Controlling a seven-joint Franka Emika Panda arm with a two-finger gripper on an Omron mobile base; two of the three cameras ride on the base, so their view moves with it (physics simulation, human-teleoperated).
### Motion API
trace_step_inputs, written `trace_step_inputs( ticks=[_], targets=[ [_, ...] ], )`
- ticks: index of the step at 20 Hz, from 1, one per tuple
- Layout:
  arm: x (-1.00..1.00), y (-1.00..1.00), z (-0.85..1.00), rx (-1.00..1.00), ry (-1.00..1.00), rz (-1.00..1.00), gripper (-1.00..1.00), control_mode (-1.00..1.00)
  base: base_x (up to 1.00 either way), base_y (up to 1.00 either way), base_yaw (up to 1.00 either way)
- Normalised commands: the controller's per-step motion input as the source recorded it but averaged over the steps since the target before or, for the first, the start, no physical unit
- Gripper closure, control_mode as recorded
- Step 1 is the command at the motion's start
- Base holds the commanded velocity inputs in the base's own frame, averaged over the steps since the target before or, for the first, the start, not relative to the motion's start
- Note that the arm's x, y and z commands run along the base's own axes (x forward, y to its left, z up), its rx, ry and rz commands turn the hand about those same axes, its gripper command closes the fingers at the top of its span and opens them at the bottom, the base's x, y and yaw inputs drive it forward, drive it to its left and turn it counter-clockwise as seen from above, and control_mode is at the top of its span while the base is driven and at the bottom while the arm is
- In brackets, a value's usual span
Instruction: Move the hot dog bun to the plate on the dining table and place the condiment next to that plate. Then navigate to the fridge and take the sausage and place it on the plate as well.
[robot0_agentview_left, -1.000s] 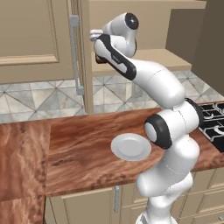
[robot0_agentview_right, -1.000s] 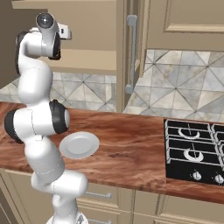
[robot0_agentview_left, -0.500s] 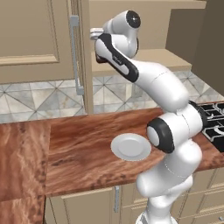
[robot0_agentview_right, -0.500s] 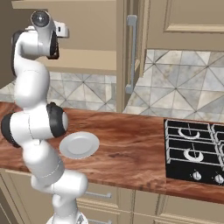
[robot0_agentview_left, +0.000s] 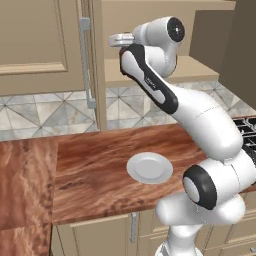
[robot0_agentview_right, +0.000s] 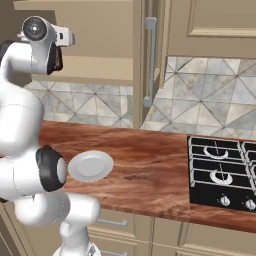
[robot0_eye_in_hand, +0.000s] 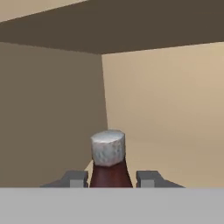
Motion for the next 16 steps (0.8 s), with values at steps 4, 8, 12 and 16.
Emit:
trace_step_inputs(
  ticks=[4, 8, 12, 16],
  targets=[
    [-1.0, -0.61, 0.26, 0.05, 0.0, 0.0, 1.0, -1.0, 0.0, 0.0, 0.0],
    [-1.0, -0.66, 0.02, 0.0, 0.02, 0.0, 1.0, -1.0, 0.0, 0.0, 0.0],
    [-1.0, -0.61, -0.02, 0.0, 0.14, 0.0, 1.0, -1.0, 0.0, 0.0, 0.0],
    [-1.0, -0.24, -0.29, -0.01, 0.2, 0.0, 1.0, -1.0, 0.0, 0.0, 0.0]
  ],
)
